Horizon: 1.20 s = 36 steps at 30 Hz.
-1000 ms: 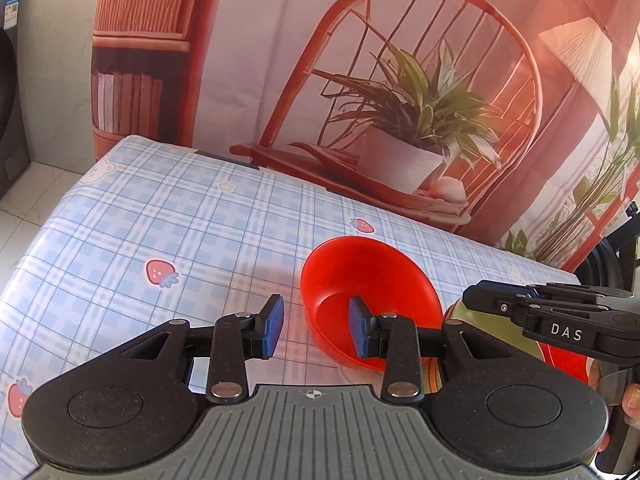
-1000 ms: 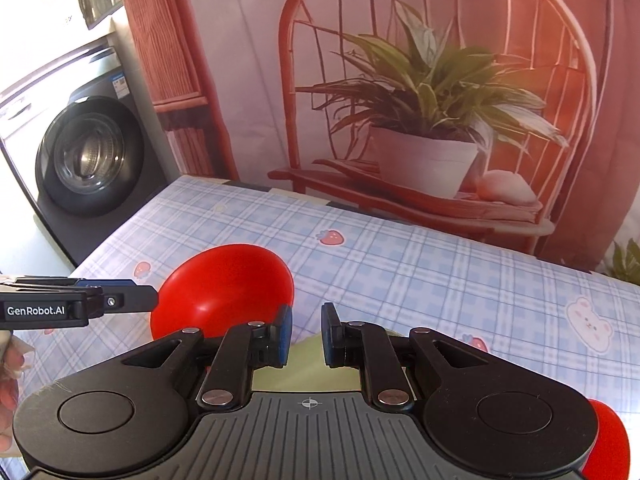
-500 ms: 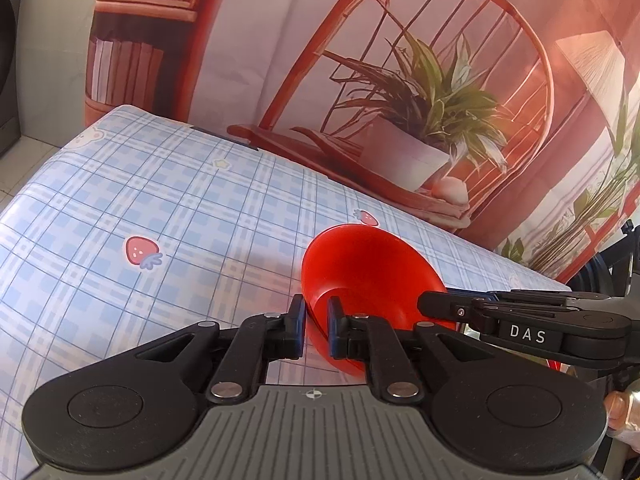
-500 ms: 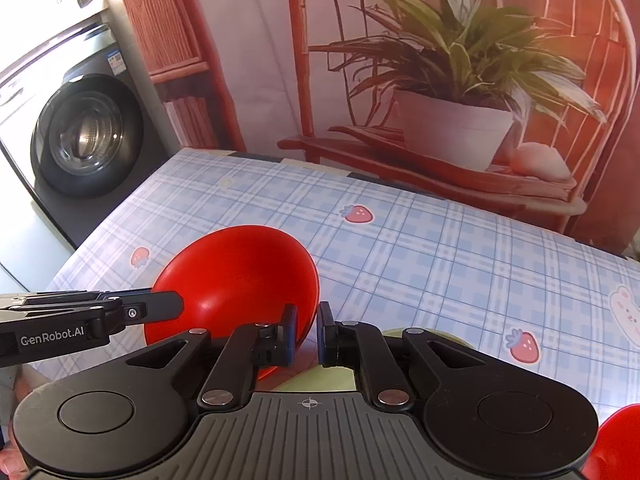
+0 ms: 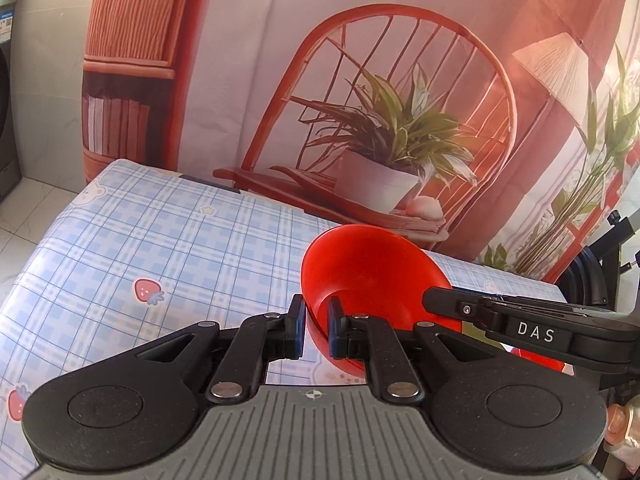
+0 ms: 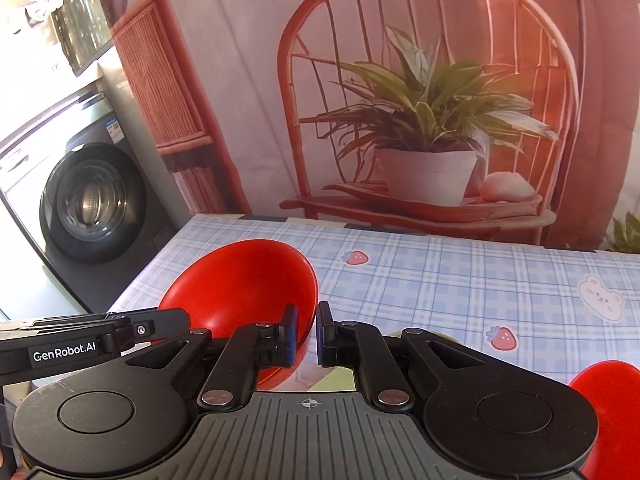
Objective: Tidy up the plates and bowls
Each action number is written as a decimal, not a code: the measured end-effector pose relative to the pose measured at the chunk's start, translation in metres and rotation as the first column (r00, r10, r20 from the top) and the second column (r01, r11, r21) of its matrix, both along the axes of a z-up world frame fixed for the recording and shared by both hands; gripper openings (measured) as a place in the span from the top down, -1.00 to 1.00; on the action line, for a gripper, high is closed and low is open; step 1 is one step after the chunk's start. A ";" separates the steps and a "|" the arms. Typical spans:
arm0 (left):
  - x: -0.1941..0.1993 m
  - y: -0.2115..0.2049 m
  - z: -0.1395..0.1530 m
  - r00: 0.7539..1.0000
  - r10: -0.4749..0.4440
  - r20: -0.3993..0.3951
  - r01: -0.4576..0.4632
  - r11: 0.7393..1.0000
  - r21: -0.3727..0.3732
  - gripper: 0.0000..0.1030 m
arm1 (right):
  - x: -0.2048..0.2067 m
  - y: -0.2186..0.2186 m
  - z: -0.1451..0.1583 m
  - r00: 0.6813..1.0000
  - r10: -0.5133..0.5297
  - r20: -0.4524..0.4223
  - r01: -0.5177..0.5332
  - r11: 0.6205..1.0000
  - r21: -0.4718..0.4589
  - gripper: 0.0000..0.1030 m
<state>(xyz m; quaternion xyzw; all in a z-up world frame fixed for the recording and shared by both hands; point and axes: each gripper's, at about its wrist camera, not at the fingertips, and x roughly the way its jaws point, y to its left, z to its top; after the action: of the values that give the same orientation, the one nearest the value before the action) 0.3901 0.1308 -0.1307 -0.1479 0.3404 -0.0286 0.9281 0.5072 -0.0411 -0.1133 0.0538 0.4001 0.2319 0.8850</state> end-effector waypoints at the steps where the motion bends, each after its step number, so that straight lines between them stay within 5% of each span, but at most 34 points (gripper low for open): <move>1: -0.001 -0.005 0.004 1.000 -0.007 0.001 0.007 1.000 0.012 0.77 | -0.005 -0.004 0.003 1.000 -0.012 0.011 0.012 1.000 0.006 0.83; 15: -0.004 -0.102 0.024 0.985 -0.172 -0.009 0.173 0.982 0.079 0.76 | -0.057 -0.112 0.023 0.974 -0.218 0.063 0.211 0.972 0.106 0.83; 36: 0.033 -0.241 -0.005 0.910 -0.400 -0.106 0.413 0.896 0.164 0.74 | -0.084 -0.251 -0.015 0.870 -0.493 0.013 0.480 0.853 0.207 0.82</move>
<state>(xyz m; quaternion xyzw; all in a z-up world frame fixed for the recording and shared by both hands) 0.4233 -0.1101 -0.1360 0.0115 0.3968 -0.1854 0.8989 0.4231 -0.2924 -0.1284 0.2327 0.3192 0.0407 0.9178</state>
